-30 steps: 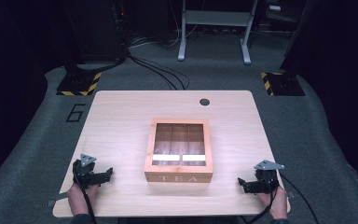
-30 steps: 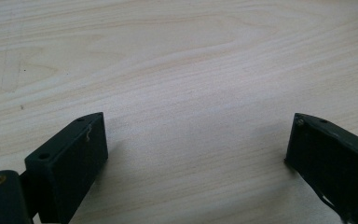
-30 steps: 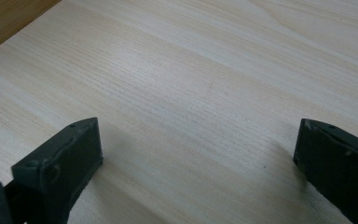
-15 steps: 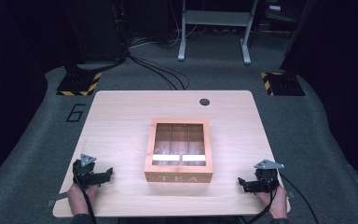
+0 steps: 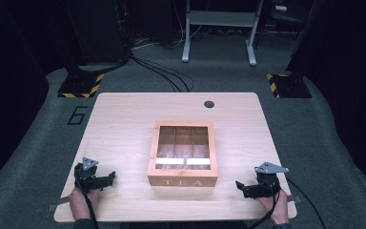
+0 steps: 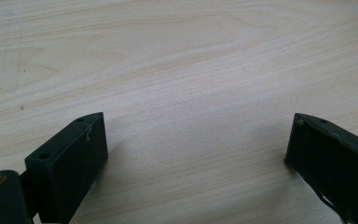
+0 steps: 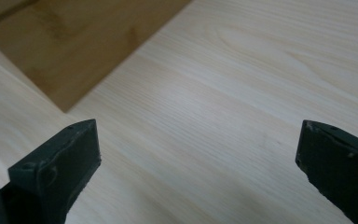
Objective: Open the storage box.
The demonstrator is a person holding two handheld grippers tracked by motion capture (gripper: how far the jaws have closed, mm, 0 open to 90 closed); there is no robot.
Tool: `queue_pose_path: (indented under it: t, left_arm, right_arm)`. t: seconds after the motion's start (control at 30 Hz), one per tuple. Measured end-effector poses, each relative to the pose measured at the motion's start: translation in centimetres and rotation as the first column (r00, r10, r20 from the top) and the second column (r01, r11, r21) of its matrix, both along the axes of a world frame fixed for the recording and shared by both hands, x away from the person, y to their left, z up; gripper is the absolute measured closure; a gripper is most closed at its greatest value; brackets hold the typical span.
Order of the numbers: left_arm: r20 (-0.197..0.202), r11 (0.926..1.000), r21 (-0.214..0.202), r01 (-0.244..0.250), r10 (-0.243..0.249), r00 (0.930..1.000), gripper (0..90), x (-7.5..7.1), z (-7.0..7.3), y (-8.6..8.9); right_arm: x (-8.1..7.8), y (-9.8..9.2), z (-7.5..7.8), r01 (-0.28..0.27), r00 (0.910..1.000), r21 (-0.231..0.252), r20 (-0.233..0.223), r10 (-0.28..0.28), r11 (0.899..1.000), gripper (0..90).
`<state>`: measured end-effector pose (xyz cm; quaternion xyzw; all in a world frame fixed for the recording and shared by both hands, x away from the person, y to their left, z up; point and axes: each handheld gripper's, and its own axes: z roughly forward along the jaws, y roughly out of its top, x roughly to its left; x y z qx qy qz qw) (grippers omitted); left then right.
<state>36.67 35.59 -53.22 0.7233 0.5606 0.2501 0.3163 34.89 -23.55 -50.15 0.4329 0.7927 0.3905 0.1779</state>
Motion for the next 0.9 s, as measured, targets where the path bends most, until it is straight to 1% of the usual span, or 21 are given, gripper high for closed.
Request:
queue_pose_path:
  t: [0.1, 0.13, 0.17, 0.27, 0.3, 0.43, 0.6, 0.67, 0.73, 0.77, 0.8, 0.83, 0.9]
  left_arm:
    - [0.000, 1.0000, 0.000, 0.000, 0.000, 1.0000, 5.1, 0.0, 0.0, 0.0]
    - [0.000, 1.0000, 0.000, 0.000, 0.000, 1.0000, 5.1, 0.0, 0.0, 0.0]
    - [0.000, 1.0000, 0.000, 0.000, 0.000, 1.0000, 5.1, 0.0, 0.0, 0.0]
    - [-0.001, 1.0000, 0.000, 0.000, 0.000, 1.0000, 5.1, 0.0, 0.0, 0.0]
    - [0.000, 1.0000, 0.000, 0.000, 0.000, 1.0000, 5.1, 0.0, 0.0, 0.0]
    - [-0.001, 1.0000, 0.000, 0.000, 0.000, 1.0000, 5.1, 0.0, 0.0, 0.0]
    - [-0.001, 1.0000, 0.000, 0.000, 0.000, 1.0000, 5.1, 0.0, 0.0, 0.0]
    - [0.000, 1.0000, 0.000, 0.000, 0.000, 1.0000, 5.1, 0.0, 0.0, 0.0]
    - [0.000, 1.0000, 0.000, 0.000, 0.000, 1.0000, 5.1, 0.0, 0.0, 0.0]
    - [0.000, 1.0000, 0.000, 0.000, 0.000, 1.0000, 5.1, 0.0, 0.0, 0.0]
    - [-0.001, 1.0000, 0.000, 0.000, 0.000, 1.0000, 5.1, 0.0, 0.0, 0.0]
    - [0.000, 1.0000, 0.000, 0.000, 0.000, 1.0000, 5.1, 0.0, 0.0, 0.0]
    - [0.000, 1.0000, 0.000, 0.000, 0.000, 1.0000, 5.1, 0.0, 0.0, 0.0]
  right_arm:
    - [-0.2, 1.2, 0.7, -0.030, 0.9994, 0.016, 0.019, 0.030, 0.999, 0.0]
    - [-0.3, 1.6, 1.0, -0.044, 0.9990, 0.019, 0.014, 0.043, 0.999, 0.0]
    - [-0.3, 2.1, 1.2, -0.058, 0.9980, 0.030, 0.024, 0.058, 0.998, 0.0]
    - [-0.3, 3.3, 1.6, -0.087, 0.9956, 0.026, 0.037, 0.086, 0.996, 0.0]
    - [-0.3, 3.9, 1.7, -0.101, 0.9943, 0.032, 0.039, 0.100, 0.994, 0.0]
    - [-0.1, 5.7, 1.9, -0.146, 0.9885, 0.025, 0.043, 0.145, 0.989, 0.0]
    - [0.1, 7.5, 1.8, -0.179, 0.9830, 0.013, 0.041, 0.179, 0.984, 0.1]
    - [0.2, 7.9, 1.7, -0.196, 0.9795, 0.014, 0.049, 0.196, 0.980, 1.8]
    - [0.1, 8.4, 1.7, -0.201, 0.9780, 0.012, 0.060, 0.200, 0.980, 7.8]
    - [0.2, 8.5, 1.7, -0.213, 0.9748, 0.012, 0.071, 0.211, 0.977, 11.9]
    - [0.1, 8.7, 1.7, -0.209, 0.9757, 0.020, 0.073, 0.207, 0.978, 15.0]
    - [0.1, 8.7, 1.7, -0.214, 0.9738, 0.018, 0.081, 0.212, 0.977, 18.0]
    - [0.1, 8.7, 1.7, -0.215, 0.9735, 0.021, 0.085, 0.212, 0.976, 23.7]
